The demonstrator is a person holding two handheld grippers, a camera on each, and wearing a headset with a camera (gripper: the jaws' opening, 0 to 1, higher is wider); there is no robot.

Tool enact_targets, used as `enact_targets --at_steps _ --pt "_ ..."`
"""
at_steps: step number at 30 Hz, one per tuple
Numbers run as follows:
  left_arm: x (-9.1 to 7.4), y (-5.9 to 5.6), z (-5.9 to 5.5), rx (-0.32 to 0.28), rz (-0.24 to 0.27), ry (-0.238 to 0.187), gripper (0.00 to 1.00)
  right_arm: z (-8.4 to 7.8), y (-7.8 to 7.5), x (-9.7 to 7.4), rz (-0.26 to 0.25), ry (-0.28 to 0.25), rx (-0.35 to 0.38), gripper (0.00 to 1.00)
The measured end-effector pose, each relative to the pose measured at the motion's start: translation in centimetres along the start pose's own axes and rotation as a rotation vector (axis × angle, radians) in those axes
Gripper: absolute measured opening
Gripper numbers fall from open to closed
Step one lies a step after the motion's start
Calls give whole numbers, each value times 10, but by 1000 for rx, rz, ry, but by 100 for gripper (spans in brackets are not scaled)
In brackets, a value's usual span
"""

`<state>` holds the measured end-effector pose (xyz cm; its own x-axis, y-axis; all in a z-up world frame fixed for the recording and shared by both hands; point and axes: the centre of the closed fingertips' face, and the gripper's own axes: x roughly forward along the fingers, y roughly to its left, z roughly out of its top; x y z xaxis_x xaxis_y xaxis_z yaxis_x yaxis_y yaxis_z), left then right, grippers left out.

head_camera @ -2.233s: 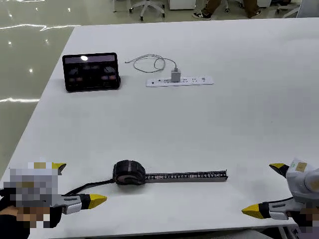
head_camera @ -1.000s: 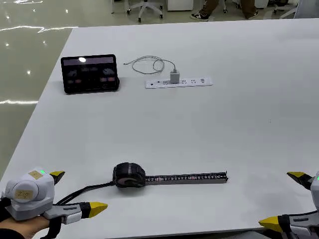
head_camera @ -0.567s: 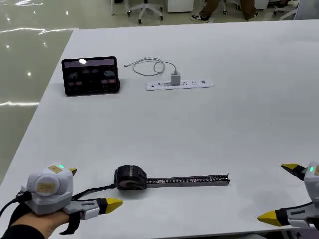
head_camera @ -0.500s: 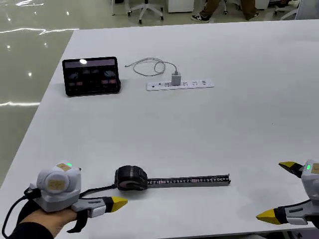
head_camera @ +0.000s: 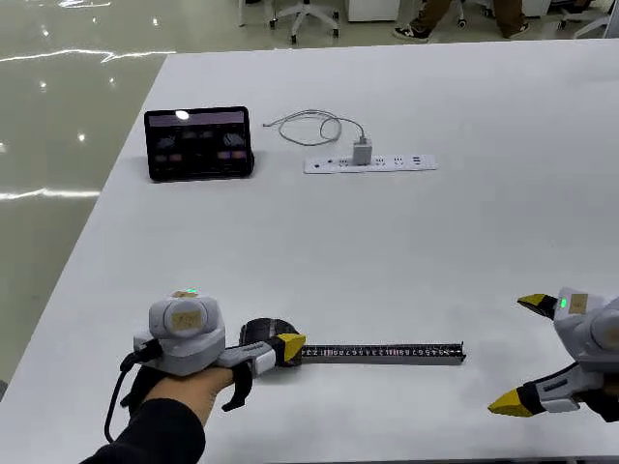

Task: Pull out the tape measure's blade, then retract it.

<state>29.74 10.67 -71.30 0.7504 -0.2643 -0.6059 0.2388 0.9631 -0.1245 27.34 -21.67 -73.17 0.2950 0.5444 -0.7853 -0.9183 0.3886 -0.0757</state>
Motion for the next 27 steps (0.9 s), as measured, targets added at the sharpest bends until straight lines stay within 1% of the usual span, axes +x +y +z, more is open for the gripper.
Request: enact_targets --at_steps 3,4,5,7,9,11,13,14,17,18,19,21,22,25,27 --pt "4 -3 -7 11 19 4 100 4 -1 8 20 5 -20 99" --pt "6 -4 -10 10 26 4 100 5 -1 11 33 11 -24 98" --pt "7 -5 -13 4 30 6 100 7 -1 13 35 10 -28 99" --pt "9 -10 -19 -4 31 14 100 7 -2 18 56 23 -45 100" --pt "11 -15 -23 -5 24 21 100 8 -4 22 63 27 -60 99" --pt "14 -20 -22 -5 11 6 100 9 -6 26 73 35 -69 100" --pt "15 -23 -16 0 10 -29 100 9 -8 30 81 45 -70 100" --pt "16 -25 -15 -4 6 -42 100 10 -9 32 84 47 -85 100" --pt "19 -27 -13 16 8 -58 100 10 -9 36 99 65 -110 95" --pt "21 -27 -13 26 8 -59 100 9 -10 37 100 69 -113 94" --pt "23 -26 -14 44 13 -58 100 12 -9 38 106 76 -122 93" --pt "23 -25 -14 39 14 -58 100 12 -8 41 114 82 -138 88" --pt "24 -25 -15 35 11 -57 100 12 -8 43 121 81 -167 85" --pt "24 -23 -15 33 14 -59 100 8 -7 49 143 100 -157 79" --pt "25 -21 -16 29 16 -56 100 5 -7 53 148 112 -181 73"
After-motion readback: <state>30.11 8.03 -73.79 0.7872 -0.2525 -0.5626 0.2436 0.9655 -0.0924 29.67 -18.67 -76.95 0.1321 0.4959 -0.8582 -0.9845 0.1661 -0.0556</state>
